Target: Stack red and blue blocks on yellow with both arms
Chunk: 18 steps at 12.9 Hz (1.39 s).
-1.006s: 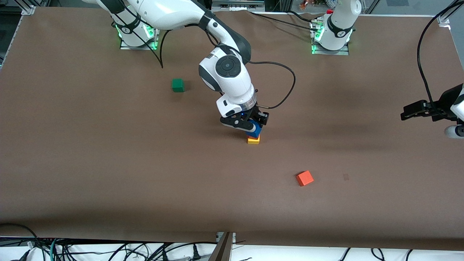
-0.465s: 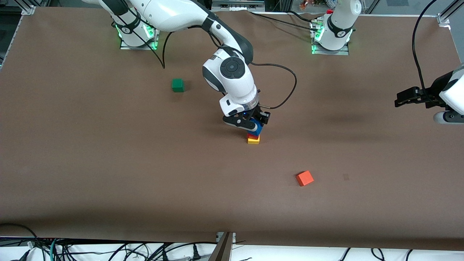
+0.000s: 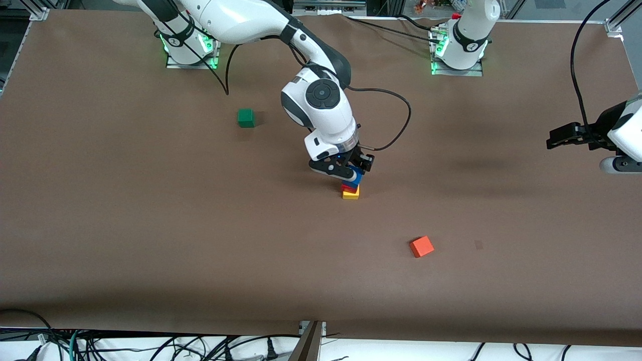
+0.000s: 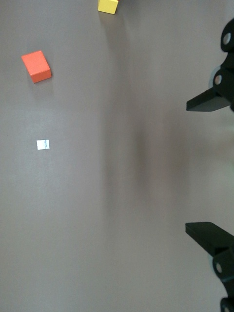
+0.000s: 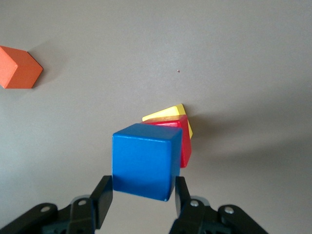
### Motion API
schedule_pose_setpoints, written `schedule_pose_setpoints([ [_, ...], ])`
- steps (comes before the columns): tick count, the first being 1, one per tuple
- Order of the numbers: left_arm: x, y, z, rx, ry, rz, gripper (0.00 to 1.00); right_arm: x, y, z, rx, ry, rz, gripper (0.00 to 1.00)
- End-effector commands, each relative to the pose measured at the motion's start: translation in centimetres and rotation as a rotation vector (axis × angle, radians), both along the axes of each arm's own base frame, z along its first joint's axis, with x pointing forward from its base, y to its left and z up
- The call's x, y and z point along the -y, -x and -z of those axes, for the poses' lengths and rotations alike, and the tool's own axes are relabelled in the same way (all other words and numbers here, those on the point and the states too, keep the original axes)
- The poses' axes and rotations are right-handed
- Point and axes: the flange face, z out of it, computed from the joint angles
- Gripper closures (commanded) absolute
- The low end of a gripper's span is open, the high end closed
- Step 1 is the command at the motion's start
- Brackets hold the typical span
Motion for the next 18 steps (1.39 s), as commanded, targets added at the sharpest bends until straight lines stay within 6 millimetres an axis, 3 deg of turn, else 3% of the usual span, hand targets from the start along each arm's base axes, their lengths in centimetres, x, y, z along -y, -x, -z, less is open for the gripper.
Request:
schedule_pose_setpoints([
  [1,0.6,0.0,-0.2,0.01,0.011,0.01,0.0,-0.5,-0.2,-0.3,0.02,-0.001,0.012,0.38],
  [2,0.7,-0.1,0.1,0.005,0.011,0.01,0.0,-0.5,-0.4,-0.5,0.022,-0.003,0.013,0.37],
  [3,0.4,-0.1,0.1,0.005,0.014,0.005,0.0,-0.3,-0.6,-0.6,0.024,-0.003,0.018,0.31],
  [4,-0.1,-0.1,0.0,0.009,0.016,0.004,0.0,-0.1,-0.8,-1.2,0.027,-0.005,0.019,0.04],
  [7,0.0,-0.3,-0.8,0.027,0.015,0.003,0.0,2.2,-1.7,-5.0,0.019,0.052,0.027,0.0],
  [8,0.0,-0.5,-0.8,0.029,0.016,0.003,0.0,3.4,-2.2,-7.9,0.027,0.065,0.035,0.0],
  [10,-0.1,-0.6,-0.8,0.029,0.016,0.005,0.0,8.1,-4.2,-13.2,0.026,0.089,0.046,0.0],
  [11,-0.1,-0.6,-0.9,0.03,0.016,0.002,0.0,11.6,-5.7,-14.7,0.001,0.131,0.022,0.0],
  [13,-0.2,-0.6,-0.9,0.03,0.014,0.002,0.0,17.6,-6.7,-18.3,-0.062,0.197,-0.101,0.0],
  [15,-0.2,-0.6,-0.8,0.029,0.016,0.003,0.0,24.9,-7.0,-21.6,-0.134,0.175,-0.13,0.0],
  [18,-0.1,-0.6,-0.8,0.029,0.017,-0.001,0.0,33.6,-5.2,-23.9,-0.171,0.218,-0.216,0.0],
])
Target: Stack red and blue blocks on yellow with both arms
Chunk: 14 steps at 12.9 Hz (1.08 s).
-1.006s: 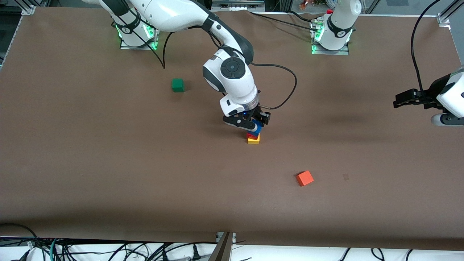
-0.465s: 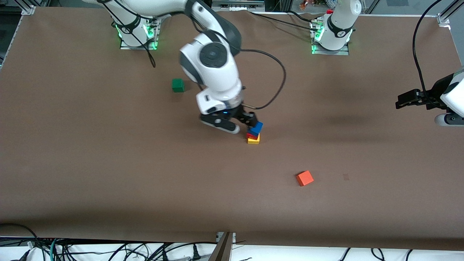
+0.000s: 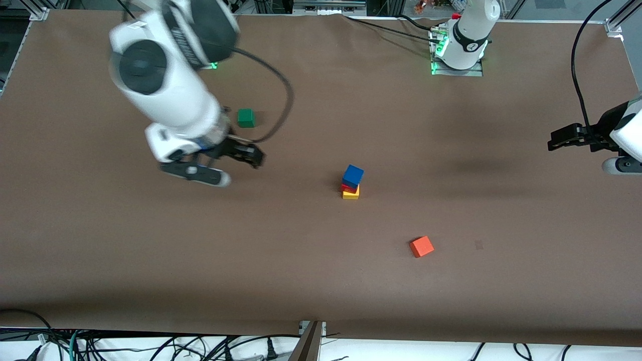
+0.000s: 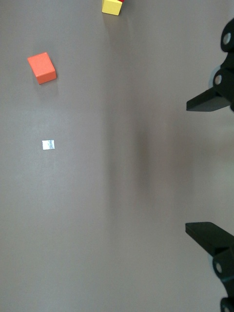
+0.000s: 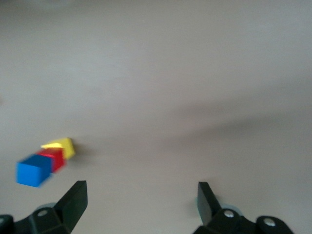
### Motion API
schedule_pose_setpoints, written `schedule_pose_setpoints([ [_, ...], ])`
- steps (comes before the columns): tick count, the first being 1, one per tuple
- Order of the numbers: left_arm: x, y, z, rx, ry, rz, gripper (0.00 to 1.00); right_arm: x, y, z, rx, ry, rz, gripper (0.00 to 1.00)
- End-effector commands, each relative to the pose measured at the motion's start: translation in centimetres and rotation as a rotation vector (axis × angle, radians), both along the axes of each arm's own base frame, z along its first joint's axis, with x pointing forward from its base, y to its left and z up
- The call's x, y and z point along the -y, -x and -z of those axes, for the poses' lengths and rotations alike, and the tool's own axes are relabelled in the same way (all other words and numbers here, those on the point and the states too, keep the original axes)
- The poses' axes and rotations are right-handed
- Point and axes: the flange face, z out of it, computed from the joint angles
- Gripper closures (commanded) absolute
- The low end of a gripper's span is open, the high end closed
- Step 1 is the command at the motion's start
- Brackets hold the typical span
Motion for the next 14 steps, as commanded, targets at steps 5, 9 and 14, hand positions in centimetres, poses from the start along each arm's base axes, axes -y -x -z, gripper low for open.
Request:
schedule_pose_setpoints([
  [5,0.1,-0.3,-0.5,0.012,0.015,0.001,0.0,18.2,6.1,-2.1,-0.063,-0.025,-0.136,0.0],
  [9,0.0,-0.3,-0.5,0.012,0.014,0.001,0.0,20.6,6.5,-3.2,-0.037,0.002,-0.218,0.0],
  [14,0.0,-0.4,-0.4,0.011,0.014,0.002,0.0,20.0,5.6,-4.2,-0.011,0.013,-0.232,0.0],
])
